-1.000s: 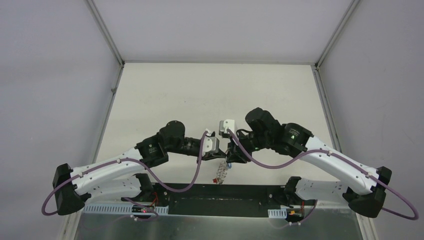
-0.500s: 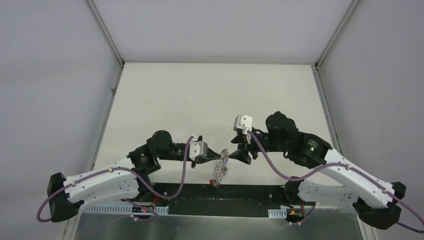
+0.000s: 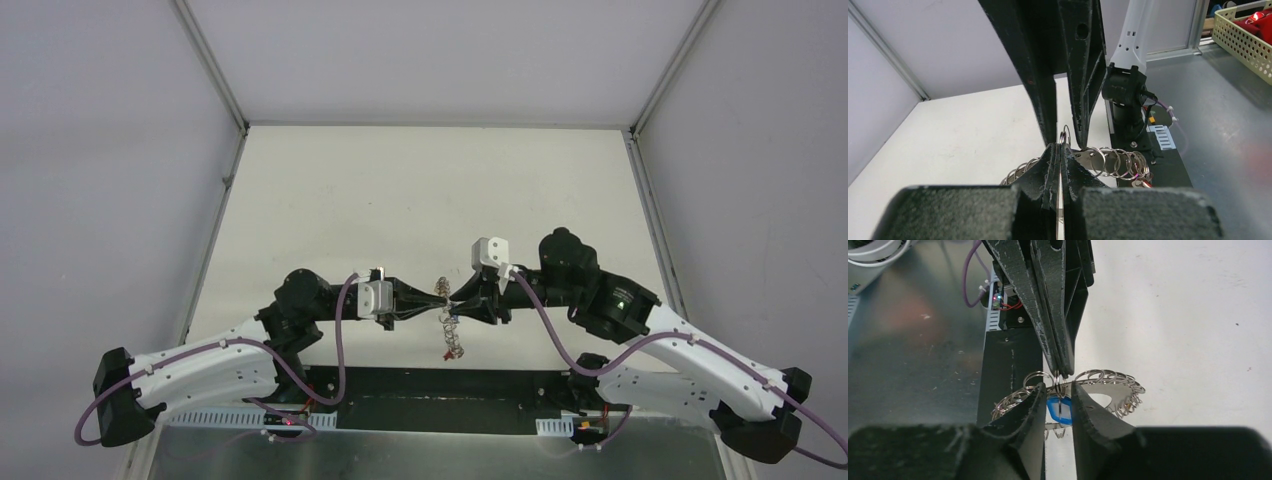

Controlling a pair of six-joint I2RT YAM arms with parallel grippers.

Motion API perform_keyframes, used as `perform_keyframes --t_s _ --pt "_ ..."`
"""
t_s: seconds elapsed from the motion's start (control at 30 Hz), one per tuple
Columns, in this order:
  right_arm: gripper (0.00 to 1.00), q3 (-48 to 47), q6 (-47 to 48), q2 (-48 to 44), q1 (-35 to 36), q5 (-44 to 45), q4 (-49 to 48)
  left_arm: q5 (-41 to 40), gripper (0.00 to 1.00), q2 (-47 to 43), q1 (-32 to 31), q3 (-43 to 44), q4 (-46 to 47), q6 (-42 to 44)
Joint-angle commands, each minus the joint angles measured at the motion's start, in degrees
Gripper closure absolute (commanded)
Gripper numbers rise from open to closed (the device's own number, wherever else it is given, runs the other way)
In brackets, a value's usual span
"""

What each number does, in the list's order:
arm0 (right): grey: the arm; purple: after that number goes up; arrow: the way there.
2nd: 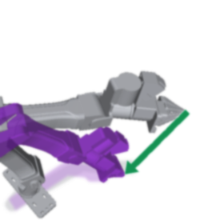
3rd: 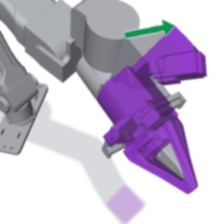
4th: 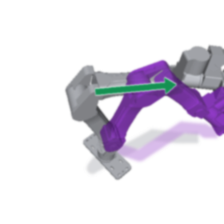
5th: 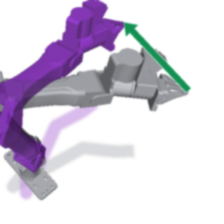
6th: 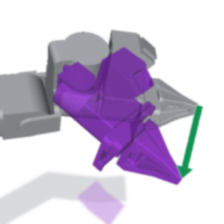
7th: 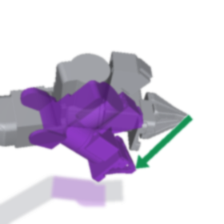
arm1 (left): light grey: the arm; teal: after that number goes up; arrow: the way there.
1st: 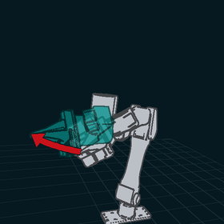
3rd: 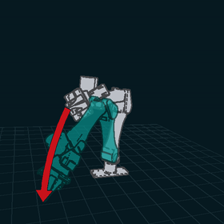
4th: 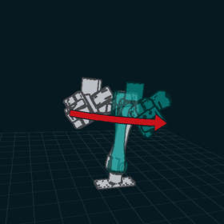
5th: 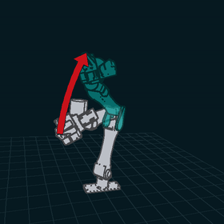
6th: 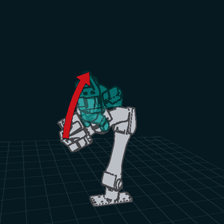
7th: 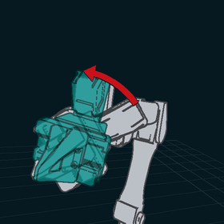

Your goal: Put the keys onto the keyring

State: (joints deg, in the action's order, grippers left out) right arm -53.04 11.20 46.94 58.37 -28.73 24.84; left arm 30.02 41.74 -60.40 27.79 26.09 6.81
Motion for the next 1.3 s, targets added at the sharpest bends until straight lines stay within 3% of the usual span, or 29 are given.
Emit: perform_keyframes --t_s 0.0,0.07,0.27,0.3,0.33,0.5,0.6,0.87,1.27 --pt "0.8 0.4 -1.0 0.0 0.0 -2.4 -4.3 0.5 1.0 -0.1 -0.3 0.5 7.2 -0.6" --pt "0.88 0.5 -1.0 -0.2 0.0 -1.9 -4.4 0.5 1.0 -0.2 -0.2 0.4 7.1 -0.6" --pt "0.88 0.0 -1.0 -0.5 0.0 -1.9 -4.4 0.1 1.0 -0.6 -0.3 0.5 5.8 -0.5" --pt "0.98 -0.1 -0.8 -0.4 0.0 -1.7 -4.3 -0.1 1.0 -0.8 -0.3 0.4 4.7 -0.4" --pt "1.0 -0.3 -0.8 -0.3 0.0 -1.6 -3.9 -0.5 1.0 -1.0 -0.3 0.6 3.6 -0.2" --pt "1.0 -4.1 1.3 2.0 0.0 -0.8 3.9 -3.5 0.72 -3.8 -0.3 1.9 -5.7 1.1" --pt "1.0 -7.2 3.6 4.1 0.0 0.1 9.6 -4.2 0.66 -5.7 -0.2 3.7 -13.1 3.2" --pt "1.0 -13.9 7.2 9.3 0.0 0.3 20.0 -2.7 0.63 -3.1 -0.3 10.4 -30.0 8.2" --pt "1.0 -17.2 6.5 13.9 -0.1 -0.9 23.3 1.1 0.66 6.8 -0.2 16.0 -30.8 6.7"
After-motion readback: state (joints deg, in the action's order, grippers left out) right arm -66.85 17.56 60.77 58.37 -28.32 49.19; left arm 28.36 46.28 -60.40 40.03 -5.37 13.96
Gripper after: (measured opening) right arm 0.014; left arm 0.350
